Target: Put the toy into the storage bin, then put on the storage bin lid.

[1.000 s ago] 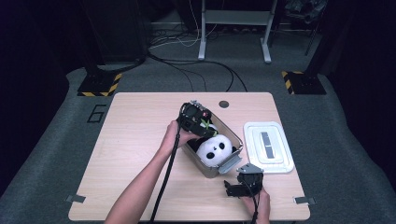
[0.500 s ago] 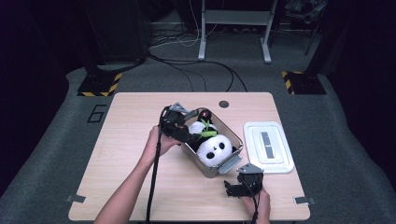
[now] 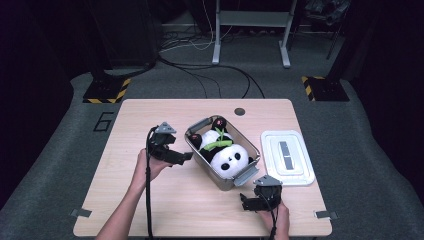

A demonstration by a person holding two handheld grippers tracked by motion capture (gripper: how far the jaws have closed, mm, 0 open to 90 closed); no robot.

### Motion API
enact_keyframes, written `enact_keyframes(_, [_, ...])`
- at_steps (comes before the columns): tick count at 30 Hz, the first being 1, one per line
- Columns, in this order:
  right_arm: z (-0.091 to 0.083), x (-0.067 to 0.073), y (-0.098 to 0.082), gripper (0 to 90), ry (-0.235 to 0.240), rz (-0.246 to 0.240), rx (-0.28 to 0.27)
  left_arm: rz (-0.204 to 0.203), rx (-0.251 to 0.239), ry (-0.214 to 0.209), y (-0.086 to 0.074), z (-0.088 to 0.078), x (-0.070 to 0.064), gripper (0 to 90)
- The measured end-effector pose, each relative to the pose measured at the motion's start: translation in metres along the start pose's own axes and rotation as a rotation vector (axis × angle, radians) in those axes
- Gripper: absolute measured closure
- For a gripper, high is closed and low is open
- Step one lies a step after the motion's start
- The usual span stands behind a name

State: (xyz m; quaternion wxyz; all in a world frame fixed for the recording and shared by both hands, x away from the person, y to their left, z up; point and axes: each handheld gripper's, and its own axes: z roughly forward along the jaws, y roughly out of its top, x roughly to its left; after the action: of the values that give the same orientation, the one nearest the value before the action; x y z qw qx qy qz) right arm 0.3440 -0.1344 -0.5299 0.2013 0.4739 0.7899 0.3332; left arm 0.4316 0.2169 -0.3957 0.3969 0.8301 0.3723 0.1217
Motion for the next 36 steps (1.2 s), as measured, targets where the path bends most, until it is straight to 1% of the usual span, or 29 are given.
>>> enact_keyframes(1, [0.000, 0.000, 0.000, 0.6, -0.001, 0.004, -0.001, -0.003, -0.002, 0.003, -0.003, -0.001, 0.001, 5.6])
enact_keyframes(3, [0.000, 0.000, 0.000, 0.6, -0.002, 0.003, -0.001, -0.003, -0.004, 0.027, -0.009, -0.005, 0.004, 4.9])
enact_keyframes(5, [0.000, 0.000, 0.000, 0.6, -0.001, 0.003, -0.001, -0.011, -0.010, 0.044, -0.016, -0.010, 0.007, 4.7])
enact_keyframes(7, [0.000, 0.000, 0.000, 0.5, -0.002, 0.004, -0.001, -0.016, -0.014, 0.060, -0.022, -0.013, 0.009, 4.0])
enact_keyframes(8, [0.000, 0.000, 0.000, 0.5, -0.001, 0.002, -0.001, -0.017, -0.016, 0.075, -0.027, -0.013, 0.010, 3.9])
enact_keyframes(12, [-0.001, -0.001, 0.000, 0.5, 0.001, -0.002, 0.004, -0.020, 0.008, 0.100, -0.042, -0.012, 0.014, 3.2])
enact_keyframes(15, [-0.001, 0.000, 0.000, 0.3, -0.004, 0.002, 0.008, -0.030, 0.017, 0.131, -0.055, -0.007, 0.017, 2.5])
enact_keyframes(16, [-0.001, 0.000, 0.000, 0.3, -0.007, 0.008, 0.006, -0.032, 0.026, 0.135, -0.060, -0.005, 0.019, 2.0])
enact_keyframes(17, [-0.001, 0.000, 0.000, 0.2, -0.002, 0.008, 0.007, -0.031, 0.037, 0.152, -0.065, -0.002, 0.021, 1.8])
enact_keyframes(18, [-0.002, -0.001, 0.000, 0.8, 0.009, 0.002, 0.009, -0.042, 0.041, 0.157, -0.071, 0.001, 0.022, 1.5])
enact_keyframes(19, [-0.003, -0.001, 0.000, 1.8, 0.012, 0.009, 0.000, -0.057, 0.048, 0.161, -0.076, 0.004, 0.023, 1.3])
enact_keyframes(20, [-0.004, -0.001, -0.001, 1.7, 0.013, 0.009, 0.000, -0.053, 0.059, 0.171, -0.082, 0.007, 0.024, 1.0])
enact_keyframes(21, [-0.005, -0.002, -0.001, 1.6, 0.013, 0.003, 0.001, -0.076, 0.054, 0.170, -0.087, 0.011, 0.025, 0.7])
enact_keyframes(22, [-0.006, -0.002, -0.002, 1.9, 0.014, 0.013, -0.003, -0.084, 0.058, 0.174, -0.093, 0.014, 0.026, 0.5])
enact_keyframes(23, [-0.007, -0.003, -0.003, 2.1, 0.018, 0.015, -0.008, -0.080, 0.069, 0.183, -0.097, 0.016, 0.026, 0.5])
enact_keyframes(25, [-0.010, -0.005, -0.004, 2.8, 0.018, 0.013, -0.017, -0.099, 0.066, 0.192, -0.105, 0.022, 0.027, 0.3])
enact_keyframes(26, [-0.010, -0.005, -0.004, 2.8, 0.020, 0.015, -0.013, -0.111, 0.075, 0.199, -0.110, 0.024, 0.027, 0.3])
enact_keyframes(27, [-0.011, -0.006, -0.004, 2.9, 0.014, 0.018, -0.017, -0.107, 0.087, 0.212, -0.114, 0.027, 0.028, 0.2])
enact_keyframes(28, [-0.013, -0.007, -0.004, 3.4, 0.012, 0.014, -0.026, -0.107, 0.083, 0.223, -0.118, 0.030, 0.029, 0.1])
enact_keyframes(29, [-0.015, -0.009, -0.004, 3.1, 0.009, 0.019, -0.024, -0.116, 0.093, 0.229, -0.121, 0.032, 0.029, 0.5])
enact_keyframes(30, [-0.016, -0.011, -0.003, 3.0, 0.008, 0.020, -0.029, -0.132, 0.066, 0.234, -0.124, 0.035, 0.030, 0.4])
enact_keyframes(31, [-0.018, -0.012, -0.002, 3.1, 0.005, 0.024, -0.034, -0.134, 0.064, 0.261, -0.128, 0.038, 0.030, 0.5])
enact_keyframes(32, [-0.022, -0.017, -0.001, 2.8, -0.005, 0.024, -0.040, -0.131, 0.062, 0.265, -0.129, 0.039, 0.030, 0.6])
enact_keyframes(34, [-0.023, -0.018, 0.000, 2.8, -0.007, 0.030, -0.044, -0.131, 0.056, 0.270, -0.131, 0.040, 0.030, 0.6])
enact_keyframes(36, [-0.026, -0.023, 0.002, 2.5, -0.024, 0.022, -0.044, -0.133, 0.061, 0.280, -0.134, 0.044, 0.031, 0.6])
